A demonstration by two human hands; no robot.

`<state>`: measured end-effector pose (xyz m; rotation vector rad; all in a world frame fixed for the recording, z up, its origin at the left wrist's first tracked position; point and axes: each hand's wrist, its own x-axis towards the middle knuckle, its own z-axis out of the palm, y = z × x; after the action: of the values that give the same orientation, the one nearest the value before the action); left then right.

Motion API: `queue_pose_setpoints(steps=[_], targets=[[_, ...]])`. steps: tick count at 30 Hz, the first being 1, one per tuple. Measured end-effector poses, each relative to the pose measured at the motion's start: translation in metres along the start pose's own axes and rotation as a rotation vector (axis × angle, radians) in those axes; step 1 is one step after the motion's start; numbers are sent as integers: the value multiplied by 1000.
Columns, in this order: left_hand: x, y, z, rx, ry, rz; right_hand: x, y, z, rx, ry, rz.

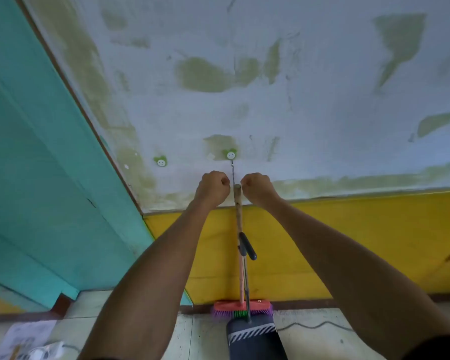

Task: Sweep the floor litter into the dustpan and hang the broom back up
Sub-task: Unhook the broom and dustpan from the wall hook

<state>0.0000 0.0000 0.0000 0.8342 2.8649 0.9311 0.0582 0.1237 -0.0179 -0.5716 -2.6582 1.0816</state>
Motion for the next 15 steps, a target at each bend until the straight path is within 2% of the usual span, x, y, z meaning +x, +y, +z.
queue_pose_setpoints(steps=[7,10,15], targets=[[32,-3,22,9,22,-88,37,7,7,53,40,38],[38,-6,27,-19,34,-47,44,7,13,70,13,37],[40,-9,31,69,57,14,48,9,22,95,-46,30]])
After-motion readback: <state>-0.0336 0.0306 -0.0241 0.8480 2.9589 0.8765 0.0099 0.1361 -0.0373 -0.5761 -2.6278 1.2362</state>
